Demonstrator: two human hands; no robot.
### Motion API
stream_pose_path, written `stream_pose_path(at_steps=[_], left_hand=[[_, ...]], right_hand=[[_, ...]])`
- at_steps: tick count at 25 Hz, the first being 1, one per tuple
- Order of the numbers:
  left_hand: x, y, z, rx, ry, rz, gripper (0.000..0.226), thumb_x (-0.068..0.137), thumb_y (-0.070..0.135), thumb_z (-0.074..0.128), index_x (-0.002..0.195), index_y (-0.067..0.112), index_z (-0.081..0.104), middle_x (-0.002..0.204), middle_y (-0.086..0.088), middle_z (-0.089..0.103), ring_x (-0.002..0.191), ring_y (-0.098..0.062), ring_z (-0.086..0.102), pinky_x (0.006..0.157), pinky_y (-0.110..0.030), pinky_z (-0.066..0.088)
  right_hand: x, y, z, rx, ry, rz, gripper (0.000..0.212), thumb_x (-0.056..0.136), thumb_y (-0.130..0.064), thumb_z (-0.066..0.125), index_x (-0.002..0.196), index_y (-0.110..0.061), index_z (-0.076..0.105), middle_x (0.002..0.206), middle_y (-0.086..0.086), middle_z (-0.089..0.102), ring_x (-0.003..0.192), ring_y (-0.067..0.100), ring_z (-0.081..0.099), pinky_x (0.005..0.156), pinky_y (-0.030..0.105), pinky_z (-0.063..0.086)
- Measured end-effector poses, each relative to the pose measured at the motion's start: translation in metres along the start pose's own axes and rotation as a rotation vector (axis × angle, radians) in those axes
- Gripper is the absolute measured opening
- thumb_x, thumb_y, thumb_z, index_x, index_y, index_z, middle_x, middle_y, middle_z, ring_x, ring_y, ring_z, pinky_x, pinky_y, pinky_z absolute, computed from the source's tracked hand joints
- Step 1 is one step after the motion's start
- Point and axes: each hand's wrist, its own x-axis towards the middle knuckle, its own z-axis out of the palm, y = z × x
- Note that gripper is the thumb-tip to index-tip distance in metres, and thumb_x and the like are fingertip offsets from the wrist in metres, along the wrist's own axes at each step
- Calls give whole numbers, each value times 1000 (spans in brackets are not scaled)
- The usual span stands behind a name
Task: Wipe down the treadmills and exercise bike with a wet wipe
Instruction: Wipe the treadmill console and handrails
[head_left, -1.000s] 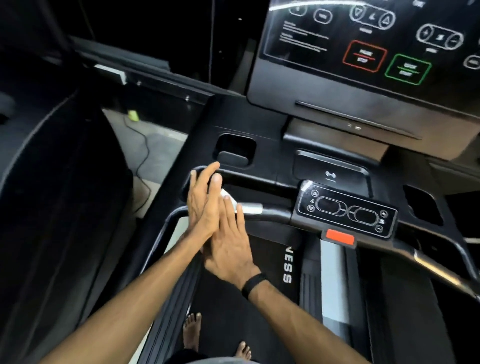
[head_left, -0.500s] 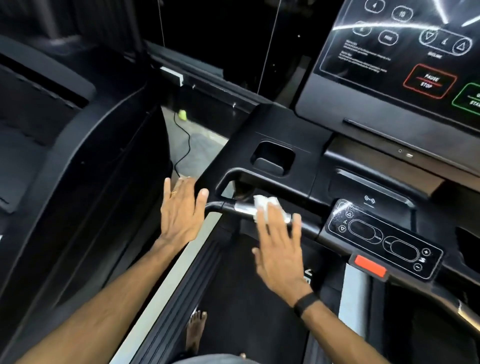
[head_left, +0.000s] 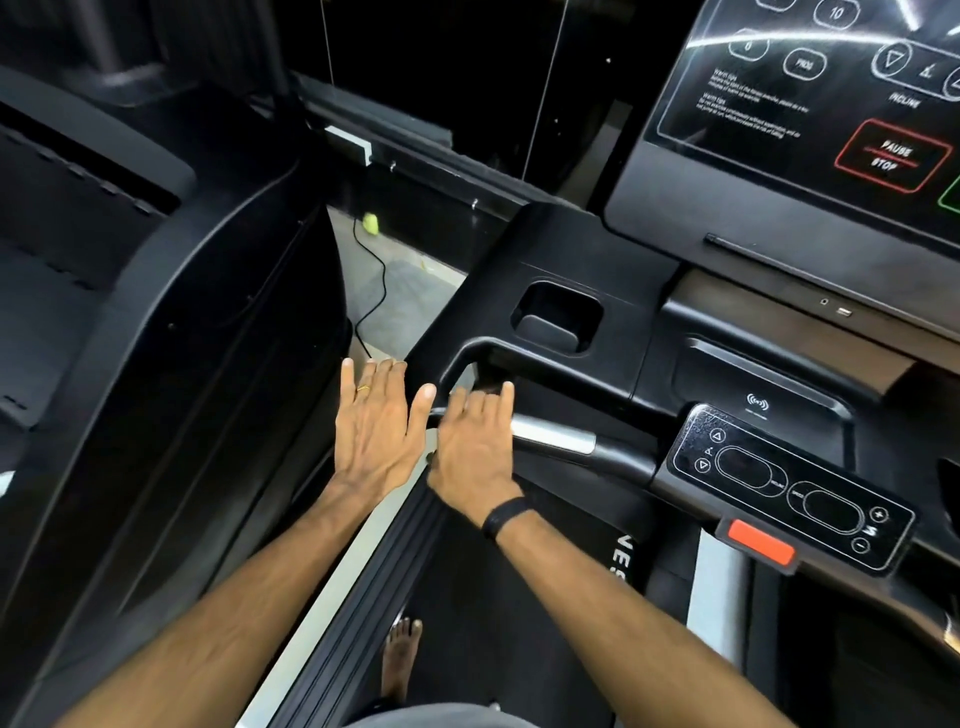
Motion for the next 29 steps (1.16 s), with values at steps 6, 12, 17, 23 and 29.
stream_pose_path(at_steps=[6,12,17,23,29], left_hand=[[1,-2,1,50,-19,74,78,104,53,10,132,-5,55,134,-23,60,134,-38,48,123,-54,12],[0,-2,1,16,-16,58,84,103,56,6,134,-6,55,135,-24,59,136,-37,47,124,-54,10],[1,-4,1,-24,-19,15,89,101,59,3,134,-6,54,136,-24,58,137,-38,46,124,-54,10],[2,-3,-1,-27,-27,-13,88,101,58,1,133,-4,55,134,-23,60,136,-37,48,124,-53,10],[1,0,-3,-43,1,-4,85,103,56,4,129,-5,58,129,-21,63,131,-35,52,124,-52,12]], right_hand=[[-66,44,17,101,216,-36,102,86,-41,65,160,-4,6,167,18,8,155,33,2,120,63,4],[-120,130,47,170,280,266,86,88,-33,54,157,3,17,165,17,19,153,29,21,119,65,11],[-113,101,52,213,262,262,86,89,-34,52,157,3,14,166,21,8,155,35,7,123,60,8],[-68,35,41,221,285,-12,93,80,-9,62,159,-1,13,167,19,7,155,33,4,124,54,3],[-10,27,29,430,540,-158,31,79,1,67,108,-3,73,108,10,68,100,26,61,127,45,5]])
